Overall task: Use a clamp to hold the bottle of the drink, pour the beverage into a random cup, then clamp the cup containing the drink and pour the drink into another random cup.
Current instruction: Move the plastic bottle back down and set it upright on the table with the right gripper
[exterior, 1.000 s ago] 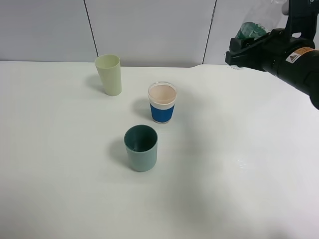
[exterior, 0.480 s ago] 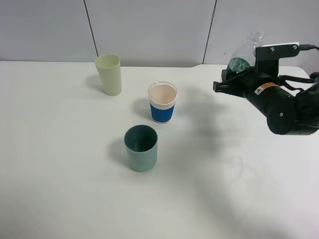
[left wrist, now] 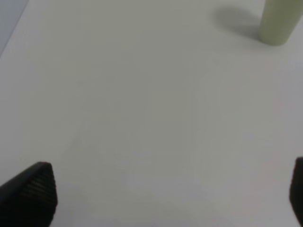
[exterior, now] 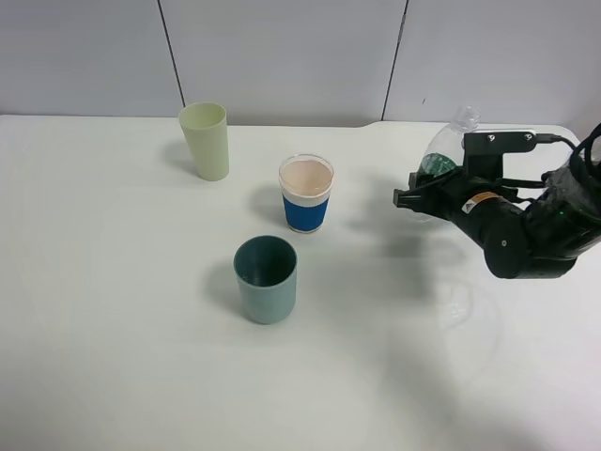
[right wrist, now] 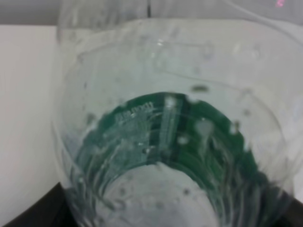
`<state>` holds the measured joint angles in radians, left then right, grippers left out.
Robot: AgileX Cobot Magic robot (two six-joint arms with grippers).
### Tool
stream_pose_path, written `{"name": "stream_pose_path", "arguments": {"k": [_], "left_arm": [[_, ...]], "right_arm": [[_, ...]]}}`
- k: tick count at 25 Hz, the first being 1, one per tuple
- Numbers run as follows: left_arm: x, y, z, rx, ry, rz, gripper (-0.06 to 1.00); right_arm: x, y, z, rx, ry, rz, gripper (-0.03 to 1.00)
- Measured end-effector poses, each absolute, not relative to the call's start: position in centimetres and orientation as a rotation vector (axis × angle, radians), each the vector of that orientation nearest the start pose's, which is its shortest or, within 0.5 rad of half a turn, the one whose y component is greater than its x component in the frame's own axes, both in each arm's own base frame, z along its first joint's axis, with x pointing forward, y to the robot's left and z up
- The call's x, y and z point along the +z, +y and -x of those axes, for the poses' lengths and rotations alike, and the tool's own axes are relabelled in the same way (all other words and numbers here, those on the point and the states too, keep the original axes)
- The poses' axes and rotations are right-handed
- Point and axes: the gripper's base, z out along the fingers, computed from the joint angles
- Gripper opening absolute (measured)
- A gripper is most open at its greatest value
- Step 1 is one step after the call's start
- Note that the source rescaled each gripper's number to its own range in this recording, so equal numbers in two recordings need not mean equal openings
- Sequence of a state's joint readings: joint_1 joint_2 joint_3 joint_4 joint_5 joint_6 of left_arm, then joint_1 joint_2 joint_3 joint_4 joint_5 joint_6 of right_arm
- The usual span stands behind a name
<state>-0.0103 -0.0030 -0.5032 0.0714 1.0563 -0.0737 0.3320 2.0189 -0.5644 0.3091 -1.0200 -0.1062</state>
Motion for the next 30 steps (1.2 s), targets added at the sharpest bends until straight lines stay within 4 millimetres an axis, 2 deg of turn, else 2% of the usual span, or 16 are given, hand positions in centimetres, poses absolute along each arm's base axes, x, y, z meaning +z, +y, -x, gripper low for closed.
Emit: {"name": "stream_pose_path", "arguments": {"k": [21, 22, 26, 27, 30], "left_arm": [[27.87, 0.57, 0.56, 0.032, 2.031, 0.068, 1.0], [27.87, 0.57, 0.56, 0.032, 2.031, 0.068, 1.0], [27.87, 0.57, 0.56, 0.032, 2.031, 0.068, 1.0], [27.87, 0.57, 0.56, 0.032, 2.031, 0.068, 1.0], [27.87, 0.57, 0.56, 0.032, 2.031, 0.068, 1.0]], "right_arm": [[8.1, 7.94, -30.1, -0.03, 1.952, 0.151, 0.03], [8.1, 7.94, -30.1, -0.03, 1.952, 0.151, 0.12], [7.64, 7.93, -30.0, -0.031, 1.981, 0.155, 0.68], [7.64, 7.93, -30.0, -0.031, 1.981, 0.155, 0.77], [7.76, 7.91, -30.02, -0.032, 1.975, 0.151, 0.86]]}}
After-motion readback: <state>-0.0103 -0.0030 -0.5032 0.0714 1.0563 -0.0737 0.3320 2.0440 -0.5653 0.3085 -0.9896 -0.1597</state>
